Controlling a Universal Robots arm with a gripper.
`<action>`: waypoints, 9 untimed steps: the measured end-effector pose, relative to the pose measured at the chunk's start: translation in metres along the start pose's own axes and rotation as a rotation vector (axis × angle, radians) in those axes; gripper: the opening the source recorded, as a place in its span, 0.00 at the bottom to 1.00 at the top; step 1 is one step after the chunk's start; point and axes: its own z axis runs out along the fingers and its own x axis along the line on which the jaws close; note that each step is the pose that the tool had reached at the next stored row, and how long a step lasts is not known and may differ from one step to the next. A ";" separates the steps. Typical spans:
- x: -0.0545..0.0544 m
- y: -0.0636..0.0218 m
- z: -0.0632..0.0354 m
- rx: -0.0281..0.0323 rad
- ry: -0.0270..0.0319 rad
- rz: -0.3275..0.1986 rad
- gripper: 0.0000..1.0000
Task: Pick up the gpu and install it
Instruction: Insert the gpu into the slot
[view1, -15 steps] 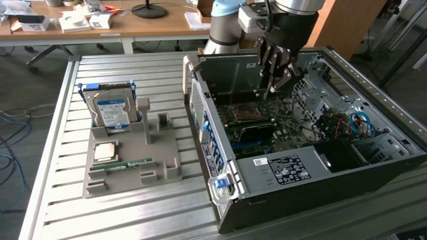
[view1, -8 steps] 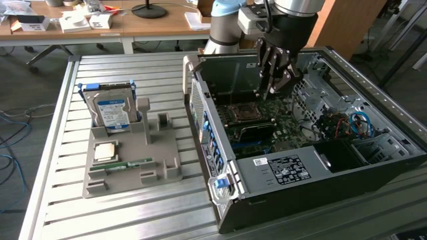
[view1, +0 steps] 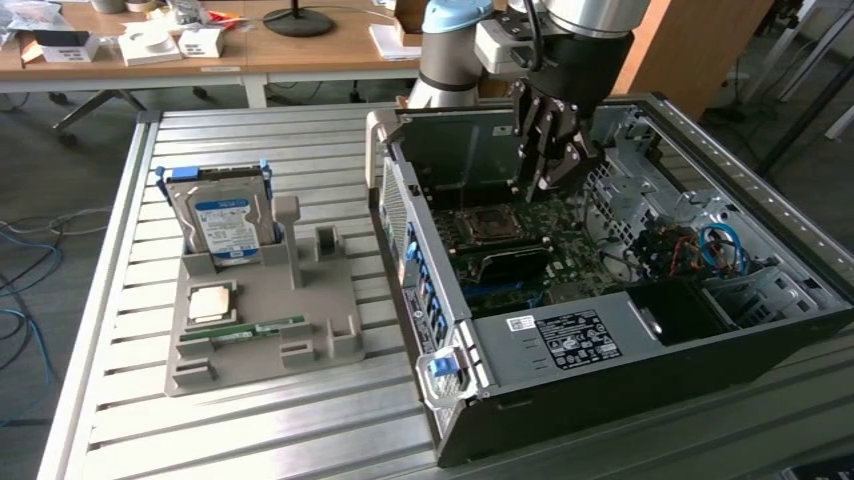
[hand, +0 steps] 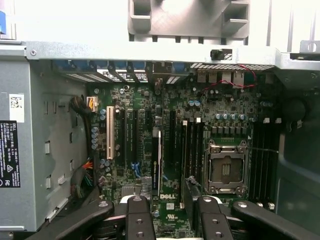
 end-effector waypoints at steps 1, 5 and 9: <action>0.000 0.0000 0.0003 0.0001 -0.0002 0.000 0.40; 0.000 0.0001 0.0038 0.0000 -0.0034 0.000 0.40; 0.000 0.0002 0.0058 -0.0001 -0.0033 0.000 0.40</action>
